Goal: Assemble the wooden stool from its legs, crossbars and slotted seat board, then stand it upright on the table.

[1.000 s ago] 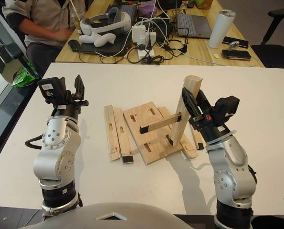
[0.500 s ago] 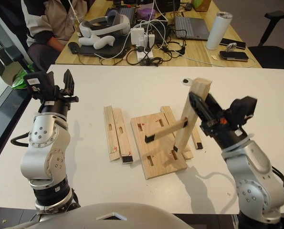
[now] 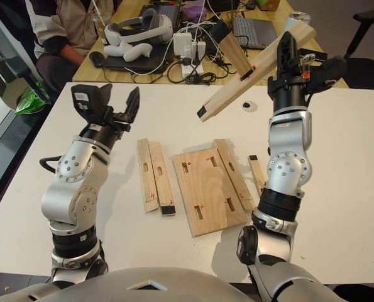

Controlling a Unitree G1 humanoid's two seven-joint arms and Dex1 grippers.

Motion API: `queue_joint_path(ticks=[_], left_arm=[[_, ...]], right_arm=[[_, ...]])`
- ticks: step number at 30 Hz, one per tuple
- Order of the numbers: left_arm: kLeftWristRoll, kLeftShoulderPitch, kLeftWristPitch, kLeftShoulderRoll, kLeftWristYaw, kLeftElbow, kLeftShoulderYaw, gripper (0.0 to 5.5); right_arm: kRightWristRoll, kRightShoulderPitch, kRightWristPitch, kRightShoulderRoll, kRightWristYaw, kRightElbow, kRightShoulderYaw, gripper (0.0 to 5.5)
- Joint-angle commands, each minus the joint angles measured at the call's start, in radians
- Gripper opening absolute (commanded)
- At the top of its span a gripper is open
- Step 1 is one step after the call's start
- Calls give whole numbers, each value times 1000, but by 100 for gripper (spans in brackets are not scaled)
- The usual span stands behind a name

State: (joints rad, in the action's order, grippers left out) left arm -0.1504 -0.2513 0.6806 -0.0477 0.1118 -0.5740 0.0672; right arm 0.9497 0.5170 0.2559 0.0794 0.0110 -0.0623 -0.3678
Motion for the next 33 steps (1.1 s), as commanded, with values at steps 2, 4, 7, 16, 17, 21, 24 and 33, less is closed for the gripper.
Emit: queue_joint_path(ticks=[2,4,7,16,17,21,24,33], left_arm=[[-5,-72,-7,-72,127,52,118,362],[-6,-111,-17,-76,165,80,156,362],[38,-161,-62,-94,206,136,232,362],[124,-216,-166,-119,207,246,241,362],[129,-216,-171,-123,208,248,241,362],[142,-196,-186,-128,206,245,238,362],[138,-180,-185,-121,204,234,237,362],[109,-169,-168,-65,212,212,245,362]], right_arm=[[-21,90,-24,-78,34,91,36,101],[-26,99,-26,-100,43,101,46,101],[-22,112,-21,-137,50,112,58,101],[79,33,115,-135,10,-39,47,101],[96,28,133,-124,1,-54,38,101],[167,-17,211,-59,-32,-123,-6,101],[228,-60,267,1,-46,-160,-43,101],[254,-45,285,43,-33,-129,-45,101]])
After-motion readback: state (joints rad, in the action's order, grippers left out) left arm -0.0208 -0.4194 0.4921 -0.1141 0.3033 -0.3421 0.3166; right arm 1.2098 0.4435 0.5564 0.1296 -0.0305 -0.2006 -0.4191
